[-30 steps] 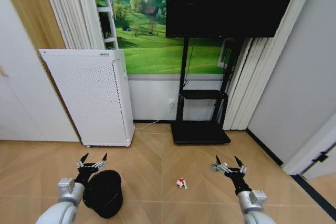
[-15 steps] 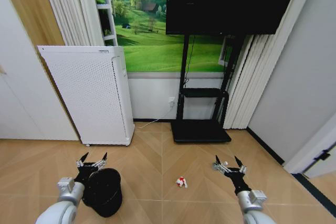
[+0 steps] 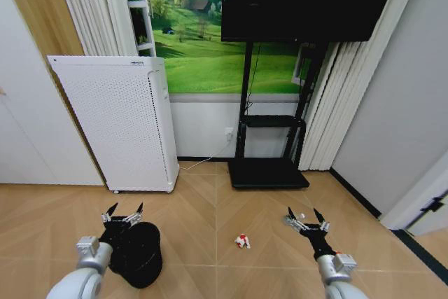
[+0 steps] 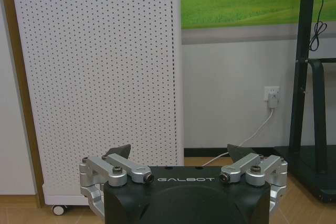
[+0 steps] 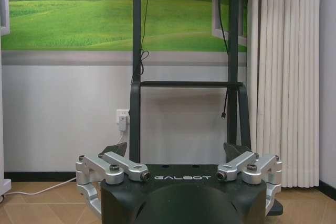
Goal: Pick up the trash bin and place the garbage on the floor into it.
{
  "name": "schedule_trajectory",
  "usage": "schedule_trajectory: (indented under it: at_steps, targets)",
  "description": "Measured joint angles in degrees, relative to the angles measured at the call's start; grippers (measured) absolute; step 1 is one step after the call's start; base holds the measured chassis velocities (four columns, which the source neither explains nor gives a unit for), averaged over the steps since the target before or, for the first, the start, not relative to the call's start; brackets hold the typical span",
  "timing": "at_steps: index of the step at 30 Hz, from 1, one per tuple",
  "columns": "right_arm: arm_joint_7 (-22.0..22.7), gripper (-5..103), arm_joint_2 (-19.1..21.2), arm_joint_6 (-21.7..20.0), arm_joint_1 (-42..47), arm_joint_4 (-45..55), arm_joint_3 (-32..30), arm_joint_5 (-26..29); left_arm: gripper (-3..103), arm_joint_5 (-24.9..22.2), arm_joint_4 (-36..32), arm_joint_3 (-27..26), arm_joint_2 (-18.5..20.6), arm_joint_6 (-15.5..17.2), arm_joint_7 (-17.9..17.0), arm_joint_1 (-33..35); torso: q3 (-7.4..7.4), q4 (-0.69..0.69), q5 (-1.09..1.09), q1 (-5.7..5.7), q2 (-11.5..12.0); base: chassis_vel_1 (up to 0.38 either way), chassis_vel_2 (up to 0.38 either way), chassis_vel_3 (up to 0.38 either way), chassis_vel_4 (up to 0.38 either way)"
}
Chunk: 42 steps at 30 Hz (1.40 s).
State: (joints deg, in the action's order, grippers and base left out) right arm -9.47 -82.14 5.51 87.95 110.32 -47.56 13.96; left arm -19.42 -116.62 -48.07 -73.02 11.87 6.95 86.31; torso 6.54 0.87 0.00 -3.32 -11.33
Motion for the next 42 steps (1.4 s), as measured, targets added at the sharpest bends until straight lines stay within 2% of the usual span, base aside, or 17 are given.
schedule_trajectory:
  at_steps: [18,34,42]
  targets:
    - [0.0,100,0.0,0.0,0.1,0.2,-0.1,0.1,100,-0.1,-0.2,0.1,-0.1,0.1,0.0,0.0,-3.07,0.00,0.00,0.77,3.8,0.000,0.000,0.000,0.000]
    - [0.0,100,-0.1,0.2,0.2,0.1,-0.1,0.2,100,0.0,-0.5,0.1,-0.2,0.1,0.0,0.2,-6.48,0.00,0.00,1.15,7.6,0.000,0.000,0.000,0.000]
    - [0.0,100,0.0,0.4,0.1,-0.1,-0.2,0.3,100,0.1,-0.5,0.1,-0.2,0.1,0.1,0.2,-6.56,0.00,0.00,1.39,8.5,0.000,0.000,0.000,0.000]
